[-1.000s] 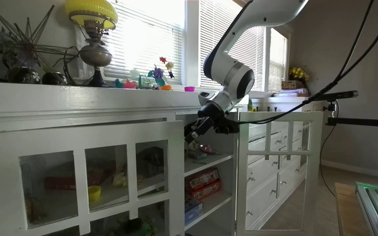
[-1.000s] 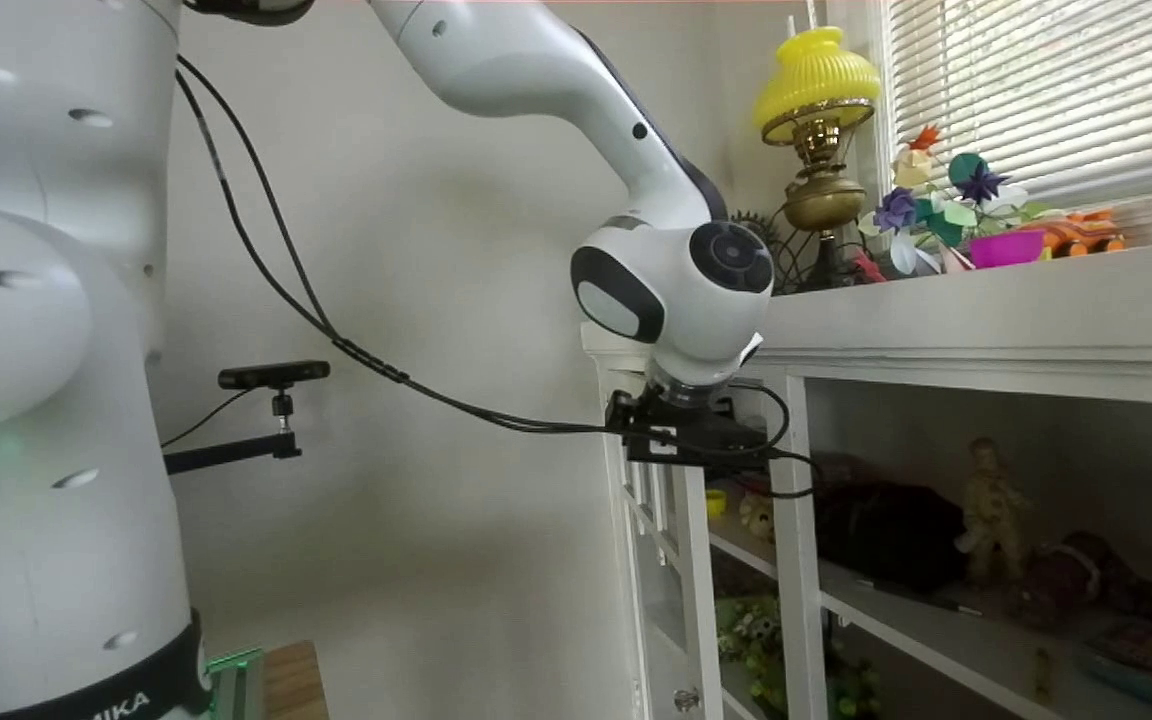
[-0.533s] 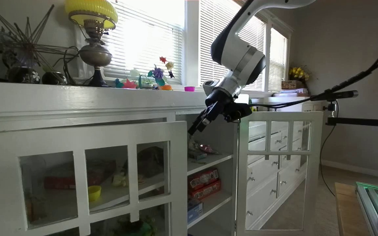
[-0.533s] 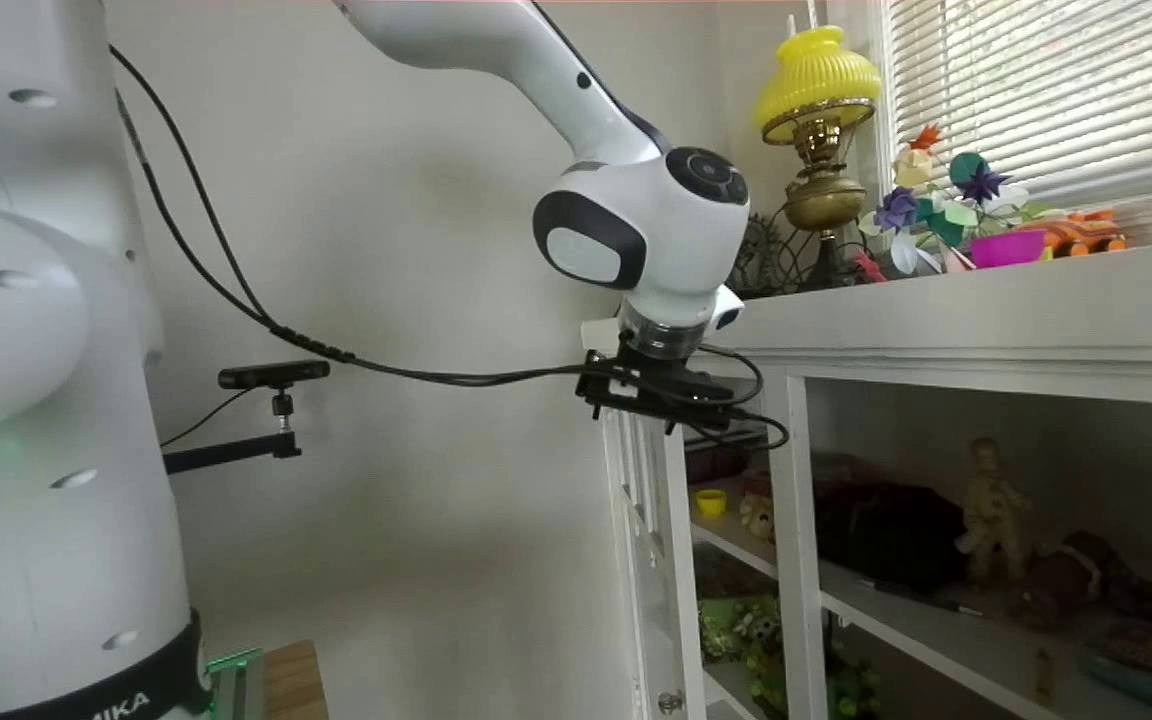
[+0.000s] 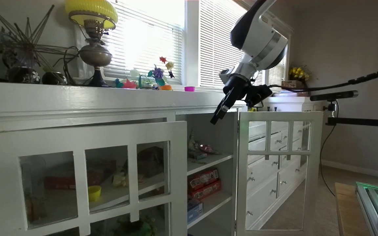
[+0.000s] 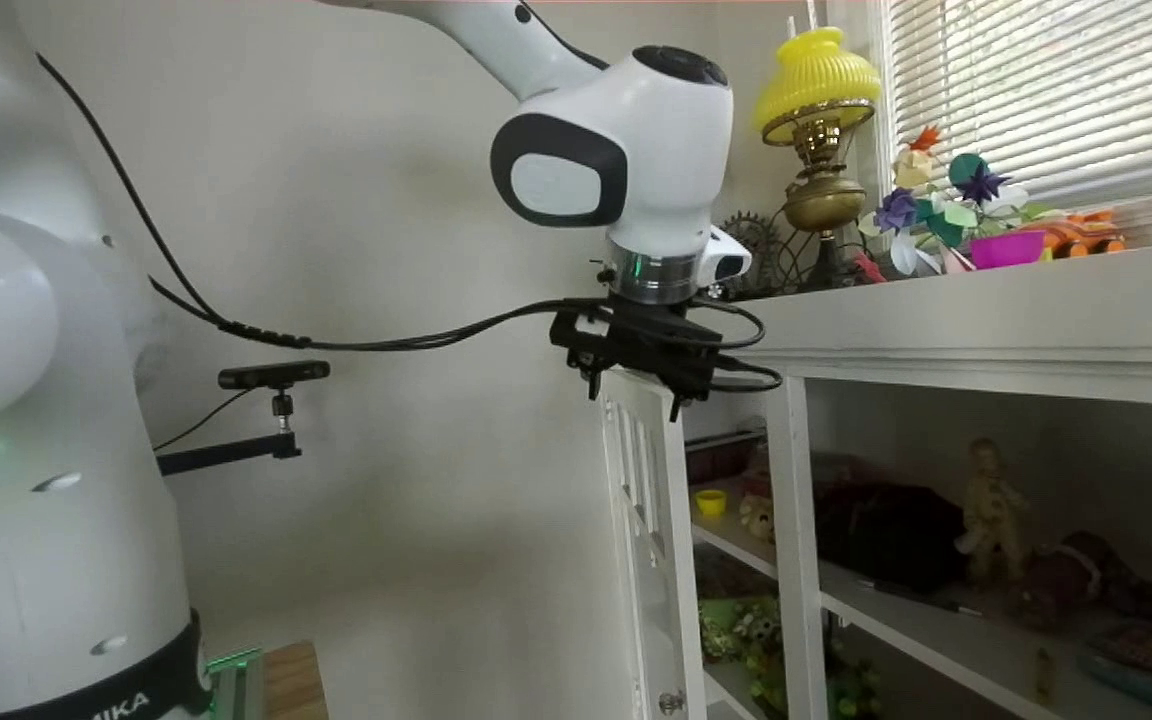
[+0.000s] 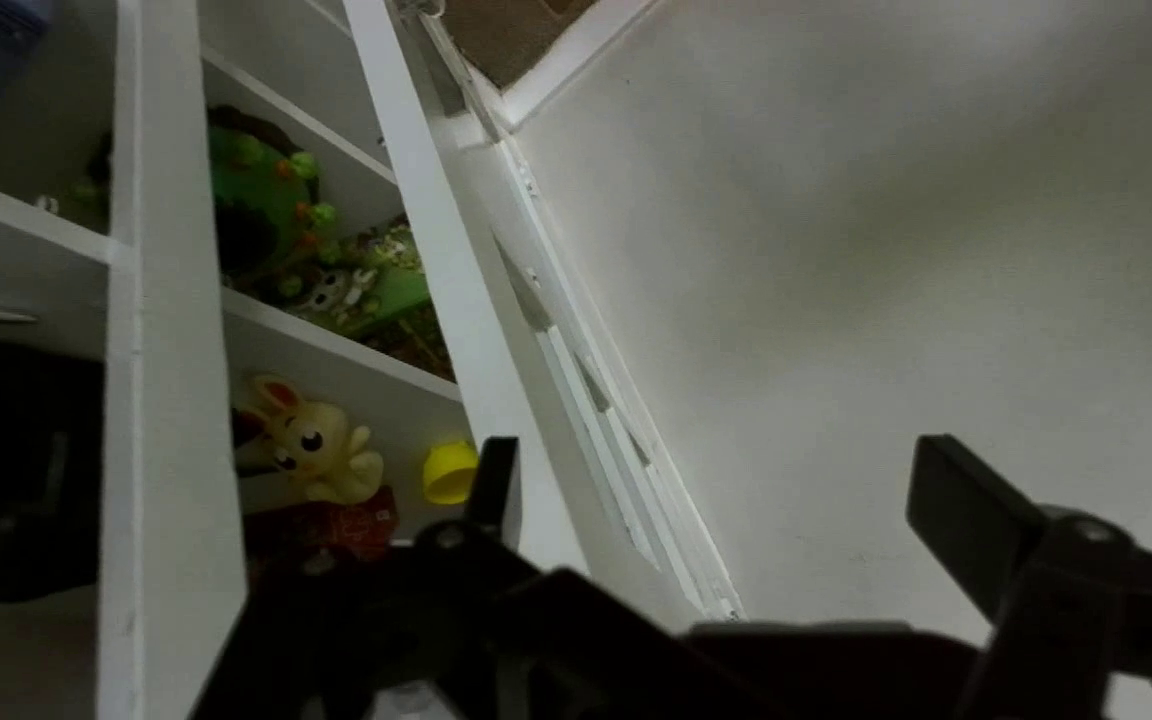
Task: Open the left cabinet door
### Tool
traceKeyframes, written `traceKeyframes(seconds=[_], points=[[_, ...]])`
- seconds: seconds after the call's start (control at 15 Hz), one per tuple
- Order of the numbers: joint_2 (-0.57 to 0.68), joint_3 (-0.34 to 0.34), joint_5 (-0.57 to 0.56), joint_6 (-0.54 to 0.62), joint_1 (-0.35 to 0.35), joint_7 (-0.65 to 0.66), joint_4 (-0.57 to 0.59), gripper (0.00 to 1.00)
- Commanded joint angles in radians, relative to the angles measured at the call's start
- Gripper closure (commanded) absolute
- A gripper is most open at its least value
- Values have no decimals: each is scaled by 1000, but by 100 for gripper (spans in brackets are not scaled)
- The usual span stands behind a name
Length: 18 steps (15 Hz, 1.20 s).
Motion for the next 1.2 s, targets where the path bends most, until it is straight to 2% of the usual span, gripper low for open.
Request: traceKeyframes(seconds=[0.0, 0.13, 0.4, 0.73, 1.0, 1.13], points=[[-76, -19, -55, 79, -29, 119, -52, 0], [-49, -18, -26, 179, -23, 155, -49, 0], [22, -21, 77, 321, 31, 191, -18, 0], [131, 23, 368, 518, 108, 136, 69, 0], [220, 43, 563, 608, 152, 52, 191, 0], [263, 46, 637, 611, 160, -2, 255, 0]])
